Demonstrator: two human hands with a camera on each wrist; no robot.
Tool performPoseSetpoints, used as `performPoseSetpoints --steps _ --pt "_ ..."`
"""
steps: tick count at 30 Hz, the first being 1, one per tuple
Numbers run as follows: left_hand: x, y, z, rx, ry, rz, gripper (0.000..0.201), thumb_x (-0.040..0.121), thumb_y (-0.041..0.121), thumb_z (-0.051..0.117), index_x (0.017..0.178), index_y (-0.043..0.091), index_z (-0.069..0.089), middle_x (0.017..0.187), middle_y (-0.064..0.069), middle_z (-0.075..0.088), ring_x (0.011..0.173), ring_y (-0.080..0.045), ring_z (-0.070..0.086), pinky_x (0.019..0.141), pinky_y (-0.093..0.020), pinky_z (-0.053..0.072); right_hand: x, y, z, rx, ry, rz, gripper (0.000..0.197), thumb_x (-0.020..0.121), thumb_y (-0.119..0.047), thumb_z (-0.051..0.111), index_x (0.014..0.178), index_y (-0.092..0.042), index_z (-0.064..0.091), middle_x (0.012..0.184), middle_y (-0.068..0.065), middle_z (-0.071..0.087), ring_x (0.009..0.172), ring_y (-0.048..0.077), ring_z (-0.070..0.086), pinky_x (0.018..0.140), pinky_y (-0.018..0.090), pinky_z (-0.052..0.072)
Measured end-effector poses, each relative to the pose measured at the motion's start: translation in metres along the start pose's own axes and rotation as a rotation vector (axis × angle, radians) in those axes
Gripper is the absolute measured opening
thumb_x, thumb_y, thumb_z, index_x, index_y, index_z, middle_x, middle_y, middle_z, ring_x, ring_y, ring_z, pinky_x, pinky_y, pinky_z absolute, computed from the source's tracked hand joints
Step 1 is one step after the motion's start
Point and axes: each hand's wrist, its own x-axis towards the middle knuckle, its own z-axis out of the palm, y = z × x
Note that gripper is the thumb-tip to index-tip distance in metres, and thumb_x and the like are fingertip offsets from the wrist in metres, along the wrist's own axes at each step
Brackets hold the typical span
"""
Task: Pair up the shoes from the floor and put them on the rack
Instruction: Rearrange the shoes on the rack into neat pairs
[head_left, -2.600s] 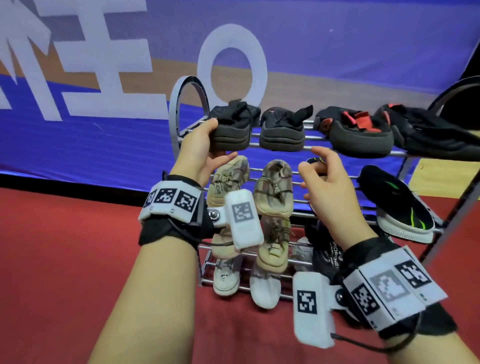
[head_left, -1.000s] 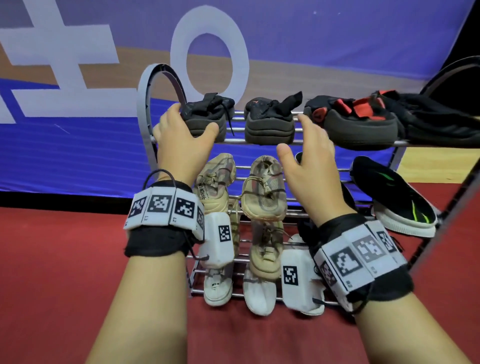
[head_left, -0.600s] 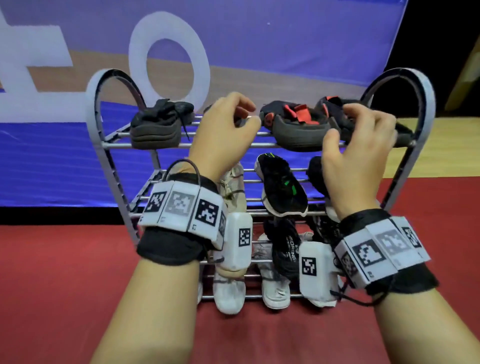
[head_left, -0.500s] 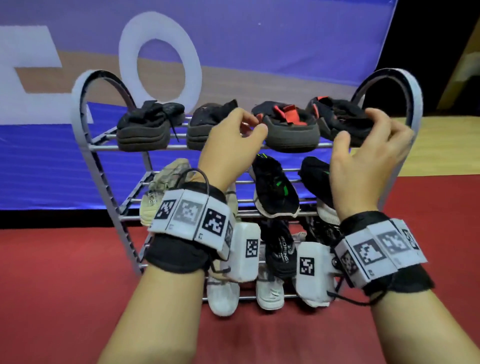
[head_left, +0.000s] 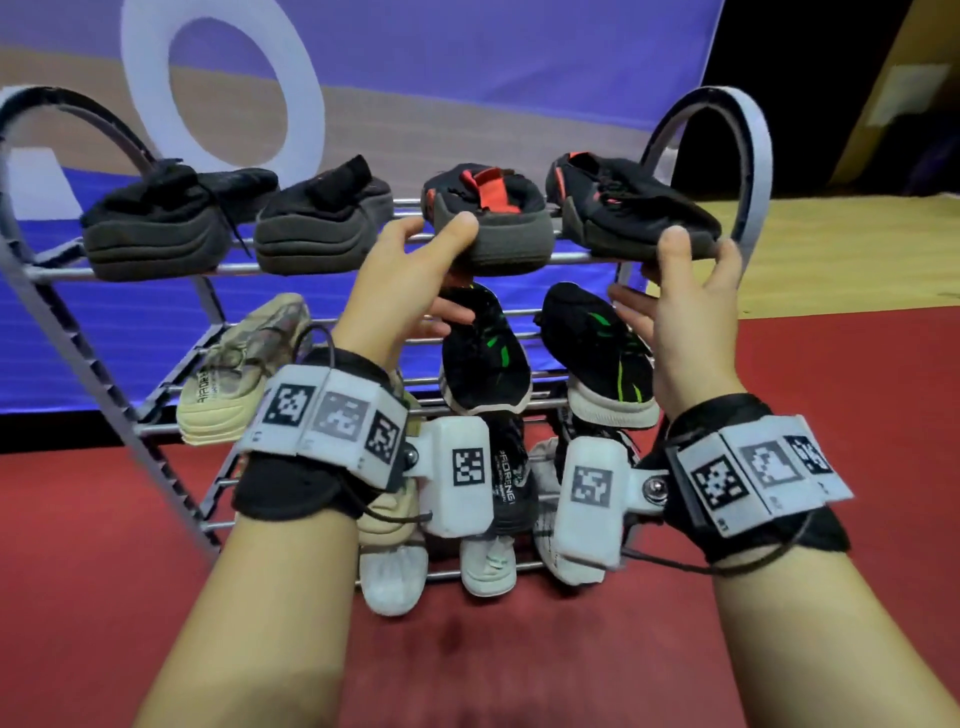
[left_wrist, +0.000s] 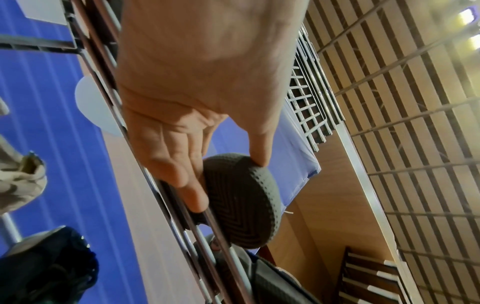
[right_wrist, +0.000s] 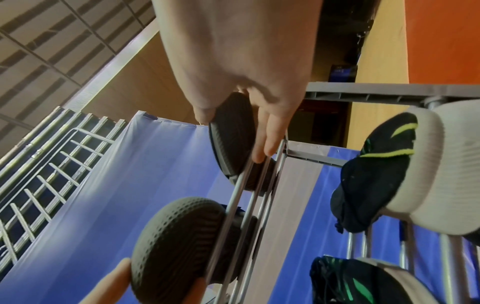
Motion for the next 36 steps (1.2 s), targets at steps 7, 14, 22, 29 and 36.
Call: performPoseSetpoints --steps 7,14,22,29,36 --pt "0.001 0.001 0.000 -0.061 -0.015 0.022 0.041 0.088 0.043 0.057 0.124 0.023 0.051 0.104 -0.002 0.066 0.053 -0.013 0.059 0.046 -0.020 0.041 0.003 -0.006 0.002 0.185 -0.017 -0.020 0.038 0.092 -0.004 0.044 0.129 -0.002 0.041 0.112 0.018 0.061 0.094 0.034 0.068 0.065 0.024 0.056" --pt "-0.008 0.008 -0.002 0.164 0.019 0.062 0.041 0.090 0.037 0.052 0.127 0.021 0.046 0.109 -0.003 0.064 0.057 -0.017 0.059 0.056 -0.026 0.045 -0.021 -0.013 0.004 0.331 -0.051 -0.082 0.048 0.091 0.005 0.037 0.139 0.000 0.033 0.088 -0.001 0.055 0.081 0.015 0.058 0.069 0.023 0.056" --pt "-0.035 0.039 -0.027 0.287 0.153 0.299 0.058 0.085 0.039 0.056 0.135 0.016 0.037 0.127 -0.006 0.047 0.110 -0.022 0.053 0.099 -0.041 0.045 -0.046 -0.044 0.000 0.532 -0.189 -0.105 0.050 0.089 0.003 0.037 0.139 0.001 0.032 0.104 0.011 0.057 0.099 0.030 0.056 0.083 0.035 0.057" --pt "-0.060 0.060 -0.066 -0.286 0.103 0.118 0.046 0.097 0.046 0.037 0.135 0.020 0.035 0.118 -0.004 0.048 0.101 -0.018 0.058 0.079 -0.036 0.053 -0.066 -0.049 -0.003 0.706 -0.388 0.132 0.016 0.088 -0.008 0.043 0.096 -0.005 0.056 0.087 0.013 0.069 0.077 0.024 0.070 0.069 0.029 0.056" --pt "-0.065 0.044 -0.130 -0.645 0.045 0.119 0.065 0.090 0.057 0.042 0.138 0.014 0.038 0.127 -0.016 0.058 0.111 -0.030 0.062 0.078 -0.044 0.057 -0.091 -0.045 0.003 0.544 -0.598 0.178 0.021 0.057 -0.030 0.065 0.068 -0.015 0.076 0.070 0.004 0.074 0.065 0.018 0.072 0.059 0.023 0.056"
